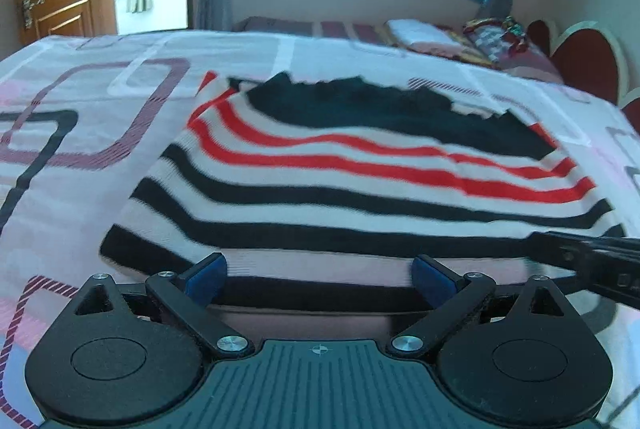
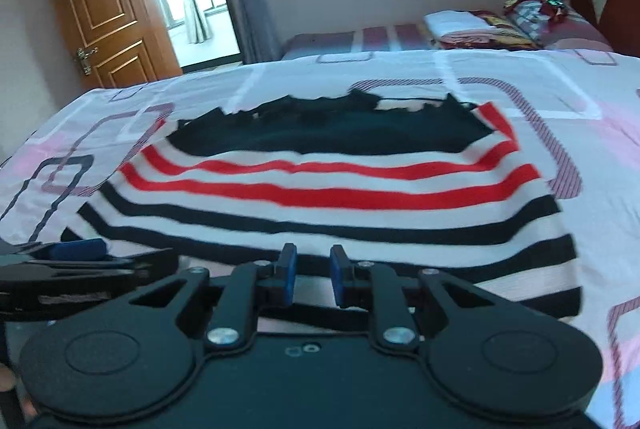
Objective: Fold small clothes
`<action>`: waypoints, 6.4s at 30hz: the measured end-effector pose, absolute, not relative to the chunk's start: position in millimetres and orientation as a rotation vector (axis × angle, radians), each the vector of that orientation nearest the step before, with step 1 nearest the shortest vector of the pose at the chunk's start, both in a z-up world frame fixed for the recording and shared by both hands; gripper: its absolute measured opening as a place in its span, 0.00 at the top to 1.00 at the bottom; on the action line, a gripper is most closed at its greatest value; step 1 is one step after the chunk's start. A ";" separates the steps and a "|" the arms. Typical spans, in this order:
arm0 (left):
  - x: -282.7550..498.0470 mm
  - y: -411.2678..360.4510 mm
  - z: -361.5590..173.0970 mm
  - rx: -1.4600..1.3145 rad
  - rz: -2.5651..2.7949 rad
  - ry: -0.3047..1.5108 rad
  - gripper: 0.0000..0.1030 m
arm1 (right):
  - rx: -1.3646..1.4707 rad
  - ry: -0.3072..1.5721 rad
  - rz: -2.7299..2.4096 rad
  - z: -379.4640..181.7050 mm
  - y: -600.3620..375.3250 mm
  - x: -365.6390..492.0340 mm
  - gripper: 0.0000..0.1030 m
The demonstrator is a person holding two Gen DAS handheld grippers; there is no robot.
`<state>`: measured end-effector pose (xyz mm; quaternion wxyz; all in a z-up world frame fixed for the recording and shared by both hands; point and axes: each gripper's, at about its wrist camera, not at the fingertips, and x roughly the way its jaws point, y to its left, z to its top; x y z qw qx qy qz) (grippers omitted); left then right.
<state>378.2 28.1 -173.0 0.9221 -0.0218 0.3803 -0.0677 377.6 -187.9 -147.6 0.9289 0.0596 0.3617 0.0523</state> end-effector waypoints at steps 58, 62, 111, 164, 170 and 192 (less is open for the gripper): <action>444.8 42.0 -165.1 -0.079 -0.039 0.751 0.01 | 0.014 0.731 0.102 -151.3 -187.9 435.3 0.71; 448.7 36.9 -176.2 -0.030 -0.034 0.767 0.01 | 0.017 0.764 0.074 -158.8 -190.7 447.5 0.70; 424.9 94.2 -214.4 -0.826 -0.040 0.723 0.82 | 0.024 0.692 0.123 -162.2 -177.6 451.2 0.62; 409.5 -86.4 -167.1 0.069 -0.470 0.671 0.27 | 0.761 0.716 0.129 -129.5 -334.2 319.2 0.27; 416.8 -72.4 -170.0 -0.020 -0.477 0.692 0.27 | 0.714 0.758 0.077 -147.9 -332.1 345.7 0.42; 439.9 -93.3 -181.0 -0.066 -0.461 0.741 0.25 | 0.399 0.697 0.014 -147.9 -335.5 410.6 0.72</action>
